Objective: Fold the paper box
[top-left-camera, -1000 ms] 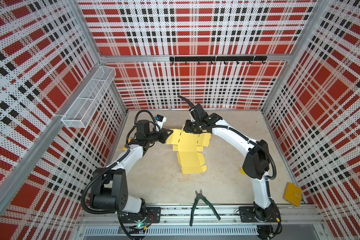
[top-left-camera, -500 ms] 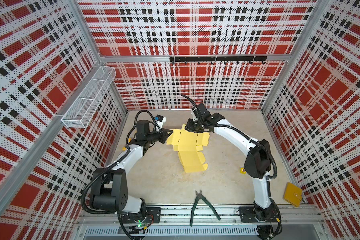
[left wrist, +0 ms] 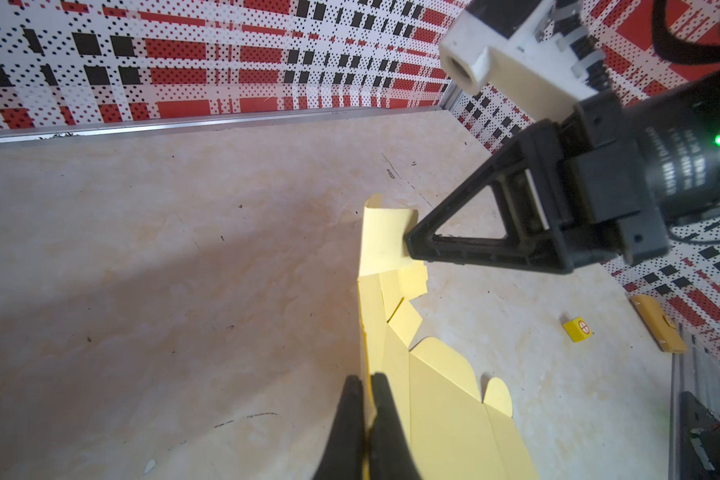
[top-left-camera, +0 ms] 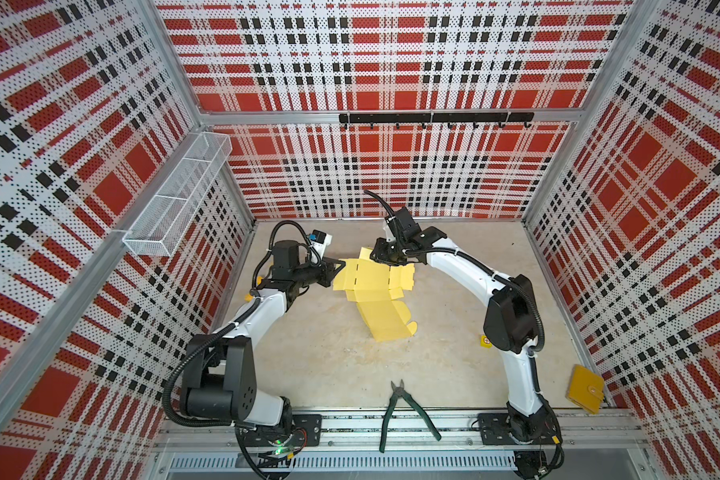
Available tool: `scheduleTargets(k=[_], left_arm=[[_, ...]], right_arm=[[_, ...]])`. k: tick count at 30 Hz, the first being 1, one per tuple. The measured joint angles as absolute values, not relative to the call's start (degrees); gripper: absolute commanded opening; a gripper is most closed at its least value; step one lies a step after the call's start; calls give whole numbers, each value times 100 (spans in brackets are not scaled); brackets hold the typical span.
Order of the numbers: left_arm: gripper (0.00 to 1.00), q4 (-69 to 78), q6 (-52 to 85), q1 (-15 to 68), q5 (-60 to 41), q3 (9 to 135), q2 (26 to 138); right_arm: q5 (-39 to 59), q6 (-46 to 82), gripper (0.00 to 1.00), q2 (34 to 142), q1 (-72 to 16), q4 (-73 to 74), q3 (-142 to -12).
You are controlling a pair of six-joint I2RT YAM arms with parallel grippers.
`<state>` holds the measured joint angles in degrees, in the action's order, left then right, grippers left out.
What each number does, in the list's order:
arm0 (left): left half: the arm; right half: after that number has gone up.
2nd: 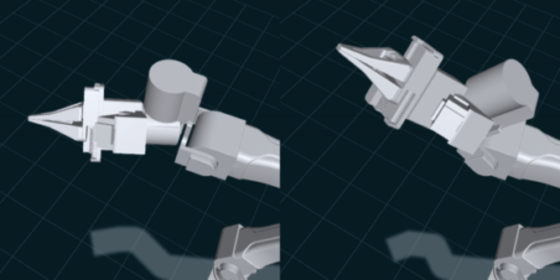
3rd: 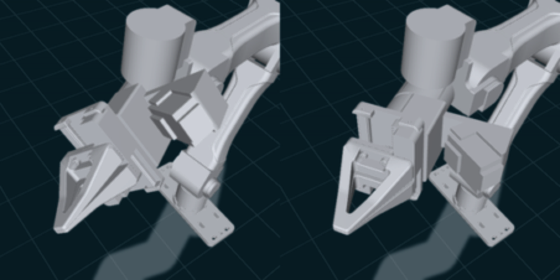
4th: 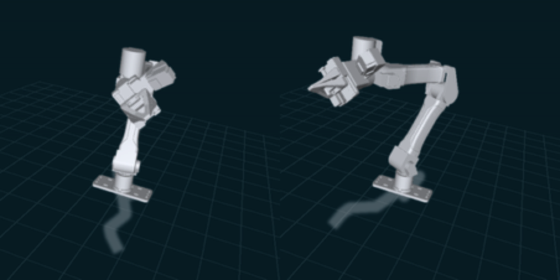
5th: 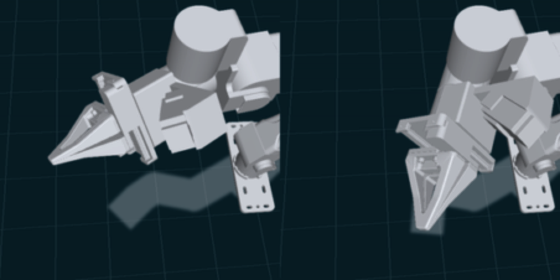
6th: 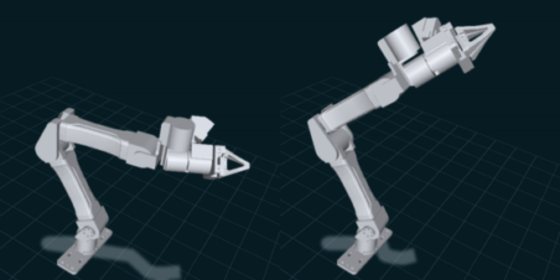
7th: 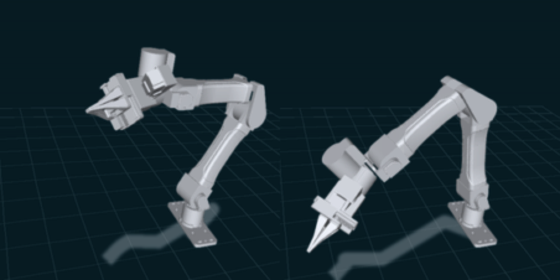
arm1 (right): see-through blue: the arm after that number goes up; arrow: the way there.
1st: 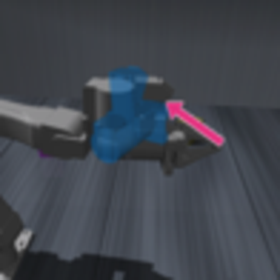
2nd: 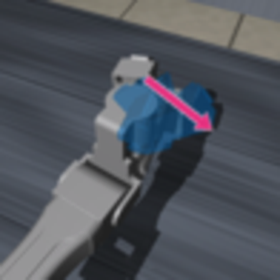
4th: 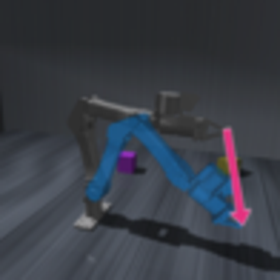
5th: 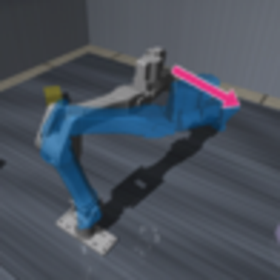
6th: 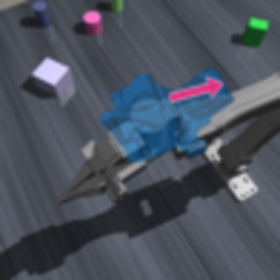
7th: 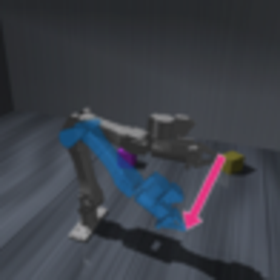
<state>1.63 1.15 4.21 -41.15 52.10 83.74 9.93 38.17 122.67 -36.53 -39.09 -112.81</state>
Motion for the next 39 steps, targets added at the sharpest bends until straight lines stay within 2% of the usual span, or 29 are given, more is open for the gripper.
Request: scheduleTargets(k=[12,18,26,34,39], left_arm=[[0,220,134,414,-4088,5210,8374],[0,220,342,405,-3942,5214,8374],[0,211,784,379,-3767,5374,8377],[0,209,908,395,-3745,5380,8385],[0,209,921,408,-3747,5380,8385]], right_arm=[[972,3802,36,12630,-3612,-3983,-11463],[451,3651,39,12077,-3706,-4016,-10763],[-316,3566,54,10831,-4635,-3857,-9706],[-591,3336,71,10986,-5384,-3494,-9546],[-698,3129,76,11389,-5439,-3503,-9797]])
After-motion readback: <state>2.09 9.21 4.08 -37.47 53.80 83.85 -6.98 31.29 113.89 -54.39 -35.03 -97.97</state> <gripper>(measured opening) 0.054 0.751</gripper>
